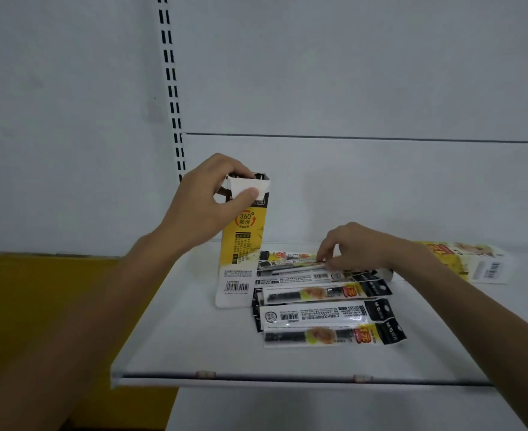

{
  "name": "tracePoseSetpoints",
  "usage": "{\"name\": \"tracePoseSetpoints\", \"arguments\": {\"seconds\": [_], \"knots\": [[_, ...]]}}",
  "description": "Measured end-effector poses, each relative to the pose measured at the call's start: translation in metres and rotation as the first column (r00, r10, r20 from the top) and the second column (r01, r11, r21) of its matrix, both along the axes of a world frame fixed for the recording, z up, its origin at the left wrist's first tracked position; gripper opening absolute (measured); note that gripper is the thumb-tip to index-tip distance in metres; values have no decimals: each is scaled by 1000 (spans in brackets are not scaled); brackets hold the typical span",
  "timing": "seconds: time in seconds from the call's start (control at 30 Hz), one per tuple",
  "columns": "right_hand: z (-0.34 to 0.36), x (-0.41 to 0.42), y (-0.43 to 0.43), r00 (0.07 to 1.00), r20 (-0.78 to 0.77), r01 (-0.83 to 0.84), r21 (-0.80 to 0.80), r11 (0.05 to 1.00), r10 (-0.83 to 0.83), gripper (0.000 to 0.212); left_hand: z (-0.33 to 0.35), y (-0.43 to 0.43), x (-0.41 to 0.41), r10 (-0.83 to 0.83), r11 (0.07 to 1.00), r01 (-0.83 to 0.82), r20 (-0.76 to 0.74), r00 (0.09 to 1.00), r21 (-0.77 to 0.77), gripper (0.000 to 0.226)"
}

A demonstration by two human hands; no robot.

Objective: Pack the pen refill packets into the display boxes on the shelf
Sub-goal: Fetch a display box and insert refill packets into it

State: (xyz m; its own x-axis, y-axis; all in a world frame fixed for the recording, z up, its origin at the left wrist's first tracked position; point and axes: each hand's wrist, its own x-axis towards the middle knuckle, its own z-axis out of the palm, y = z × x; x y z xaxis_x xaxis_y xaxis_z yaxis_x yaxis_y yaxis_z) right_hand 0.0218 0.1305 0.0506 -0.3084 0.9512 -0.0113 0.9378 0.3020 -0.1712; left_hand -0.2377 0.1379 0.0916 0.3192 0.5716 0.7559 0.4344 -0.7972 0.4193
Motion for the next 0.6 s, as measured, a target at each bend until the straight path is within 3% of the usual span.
{"name": "tracePoseSetpoints", "arguments": {"seconds": [0.13,0.3,0.33,0.4,0.47,0.6], "knots": [[-6,4,1,994,104,16,165,986,-34,27,3,0,-1,-32,999,32,-18,999,-10,26],[-7,4,-3,998,23,49,419,907,-64,25,1,-9,-11,-7,998,5,32,999,65,28],[-5,2,-4,998,-42,68,454,888,-55,24,1,-11,-15,10,997,-13,45,999,76,29],[6,-7,-10,948,-317,155,413,897,-18,22,2,-15,-21,39,996,-44,60,997,76,32],[19,-17,-17,785,-620,213,282,936,8,17,3,-19,-25,47,996,-51,53,997,77,34],[50,-34,-20,688,-716,225,360,905,114,10,4,-25,-32,100,988,-96,-30,994,123,43]]}}
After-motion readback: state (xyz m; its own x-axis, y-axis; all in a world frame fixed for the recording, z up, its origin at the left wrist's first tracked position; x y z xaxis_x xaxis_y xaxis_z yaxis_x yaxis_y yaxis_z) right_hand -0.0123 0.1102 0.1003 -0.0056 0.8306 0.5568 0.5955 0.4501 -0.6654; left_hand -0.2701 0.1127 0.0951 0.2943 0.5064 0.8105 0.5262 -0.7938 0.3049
